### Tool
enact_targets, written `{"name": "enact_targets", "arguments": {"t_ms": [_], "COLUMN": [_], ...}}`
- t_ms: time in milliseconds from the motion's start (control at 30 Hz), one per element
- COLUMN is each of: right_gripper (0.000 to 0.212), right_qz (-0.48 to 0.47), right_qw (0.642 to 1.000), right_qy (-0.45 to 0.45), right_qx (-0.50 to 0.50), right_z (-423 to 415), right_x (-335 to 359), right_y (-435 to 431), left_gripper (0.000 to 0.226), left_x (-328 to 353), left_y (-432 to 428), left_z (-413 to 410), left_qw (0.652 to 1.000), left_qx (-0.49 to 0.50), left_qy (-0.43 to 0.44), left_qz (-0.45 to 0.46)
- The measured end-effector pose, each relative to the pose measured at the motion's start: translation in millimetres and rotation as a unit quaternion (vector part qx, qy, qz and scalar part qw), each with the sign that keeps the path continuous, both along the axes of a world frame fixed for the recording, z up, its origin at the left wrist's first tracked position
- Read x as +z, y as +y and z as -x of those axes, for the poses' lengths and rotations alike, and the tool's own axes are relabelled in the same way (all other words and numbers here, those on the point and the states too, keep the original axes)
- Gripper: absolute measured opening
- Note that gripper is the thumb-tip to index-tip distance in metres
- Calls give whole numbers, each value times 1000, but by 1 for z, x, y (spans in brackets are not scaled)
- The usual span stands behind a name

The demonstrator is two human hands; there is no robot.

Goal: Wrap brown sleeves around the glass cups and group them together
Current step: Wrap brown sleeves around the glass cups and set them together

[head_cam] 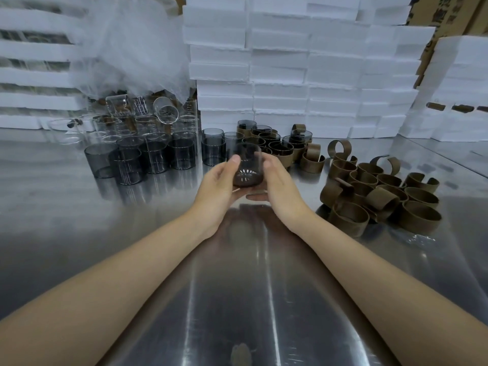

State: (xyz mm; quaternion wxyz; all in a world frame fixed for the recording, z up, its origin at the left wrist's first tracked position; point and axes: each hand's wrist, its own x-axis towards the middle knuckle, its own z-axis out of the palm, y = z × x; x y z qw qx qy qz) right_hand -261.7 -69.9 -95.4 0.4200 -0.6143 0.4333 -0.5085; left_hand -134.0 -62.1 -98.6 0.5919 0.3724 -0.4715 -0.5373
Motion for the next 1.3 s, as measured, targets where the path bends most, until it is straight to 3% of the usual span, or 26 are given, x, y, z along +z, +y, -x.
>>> {"name": "enact_targets", "arguments": {"t_ms": [100,167,267,367,533,700,800,867,1000,1133,1200,1300], "right_gripper": [67,79,78,76,67,47,35,22,16,25,33,38], "right_qz": [38,57,61,77,134,100,96,101,107,119,126,140], "right_qw": [996,993,994,991,984,988,982,977,971,969,969,966], "right_qy": [72,91,79,101,113,95,130,157,188,207,208,214], "right_qx": [35,48,46,45,-37,-73,-96,-100,-100,-60,-49,-34], "right_z": [1,-1,1,2,3,3,5,8,9,5,4,4], "right_x": [-7,-9,-9,-10,-11,-9,-9,-10,-11,-10,-9,-8], "right_y": [0,0,-2,-2,-3,-4,-5,-7,-7,0,3,5], "left_gripper": [36,41,54,62,56,60,55,54,57,64,62,52], "left_x": [1,0,-4,-7,-6,-1,0,-2,-3,-3,-3,-2], "left_y": [-5,-8,-9,-8,0,6,9,10,11,10,10,6], "left_z": [-9,-11,-11,-12,-9,-11,-6,-2,-3,-6,-7,-10], "left_qw": [999,997,992,974,945,846,759,736,739,774,800,864], "left_qx": [20,32,44,48,71,130,94,79,89,107,106,127], "left_qy": [-37,-69,-114,-215,-292,-441,-536,-568,-586,-570,-541,-450], "left_qz": [17,25,27,55,131,271,357,360,320,252,237,188]}}
